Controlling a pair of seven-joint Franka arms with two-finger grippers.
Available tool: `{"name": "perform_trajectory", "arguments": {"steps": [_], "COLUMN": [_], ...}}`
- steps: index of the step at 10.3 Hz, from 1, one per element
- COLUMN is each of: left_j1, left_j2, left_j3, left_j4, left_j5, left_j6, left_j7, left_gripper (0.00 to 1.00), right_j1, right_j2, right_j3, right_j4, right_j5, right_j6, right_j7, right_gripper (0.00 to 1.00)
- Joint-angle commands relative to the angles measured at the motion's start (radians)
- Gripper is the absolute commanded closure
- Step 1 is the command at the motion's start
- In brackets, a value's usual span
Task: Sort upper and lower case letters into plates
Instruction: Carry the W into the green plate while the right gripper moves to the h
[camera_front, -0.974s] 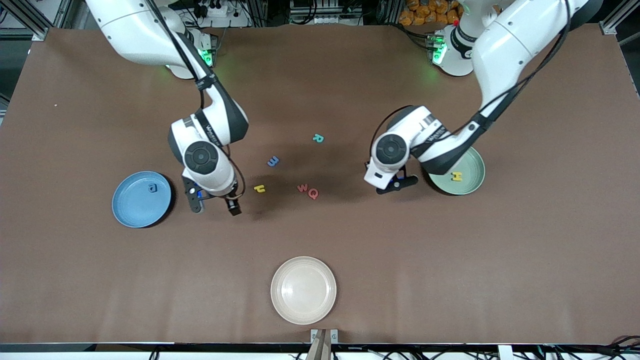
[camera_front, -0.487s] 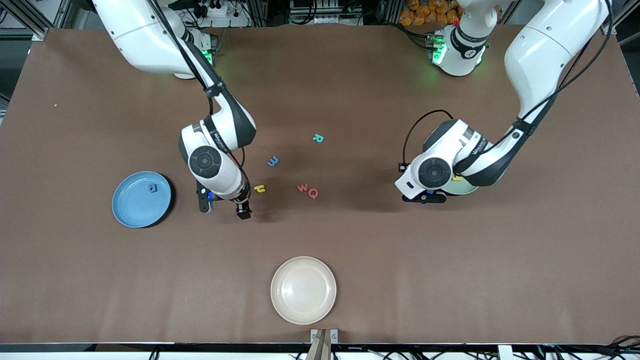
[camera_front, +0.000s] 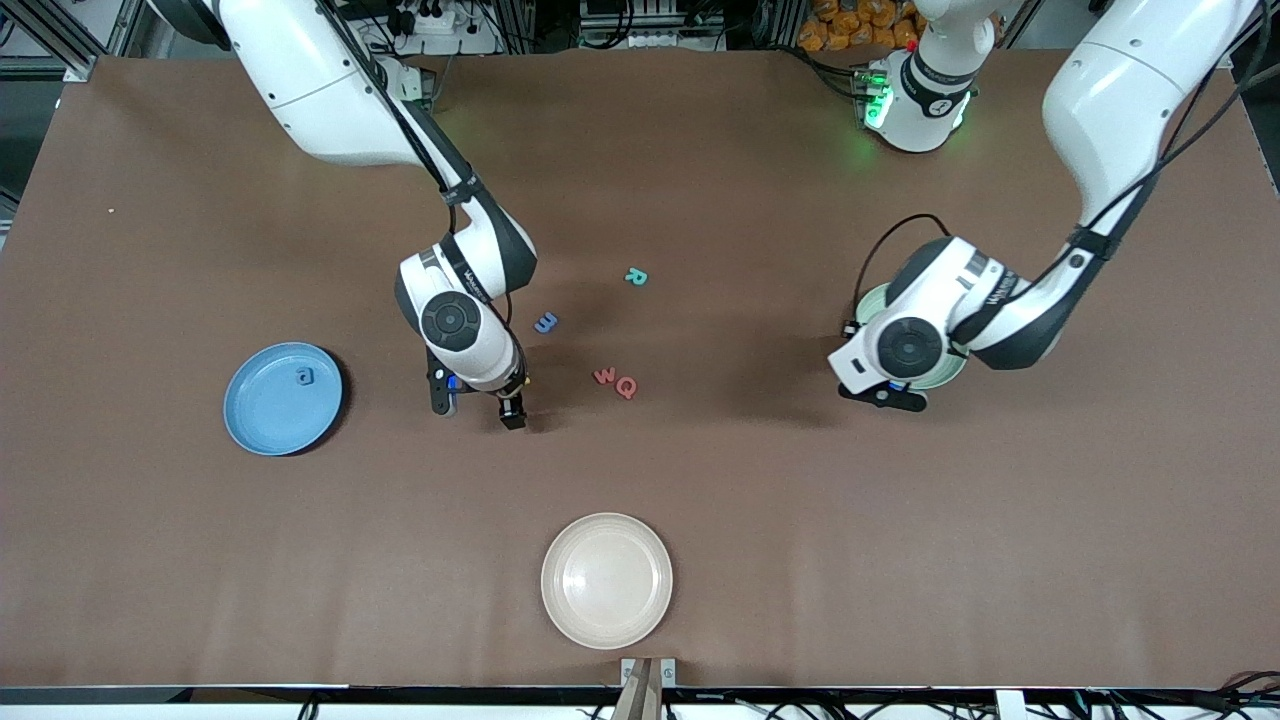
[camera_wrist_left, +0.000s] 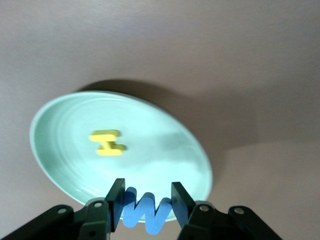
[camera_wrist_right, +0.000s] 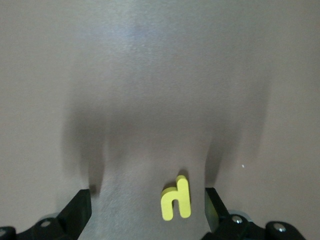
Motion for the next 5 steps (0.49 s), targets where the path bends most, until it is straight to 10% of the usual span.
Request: {"name": "perform_trajectory", "arguments": {"steps": [1, 3, 4, 5], "left_j1": [0.126, 0.142, 0.142, 0.140], "left_j2": [-0.033, -0.041, -0.038, -0.038], "left_j3": [-0.017, -0.017, -0.017, -0.027], "left_j4": [-0.121, -0.151, -0.154, -0.154], "left_j5": [0.022, 0.020, 0.004, -0.001], "left_j6": [0.159, 0.192, 0.194, 0.192], "left_j7": [0.101, 0.091, 0.072, 0.024], "left_gripper": [0.63, 0.50, 0.02, 0.00], "right_j1": [0.025, 0.023, 0.023, 0.023], "right_j2": [-0.023, -0.024, -0.028, -0.045], "right_j3": [-0.003, -0.003, -0.003, -0.003], "right_j4": [-0.034, -0.040, -0.066, -0.084], "right_j5": [0.020, 0.022, 0.020, 0.020], "right_j6": [0.017, 0.040, 0.086, 0.098], "right_j7": [0.045, 0.052, 0.079, 0.082], "right_gripper": [0.00, 0.00, 0.00, 0.00]}}
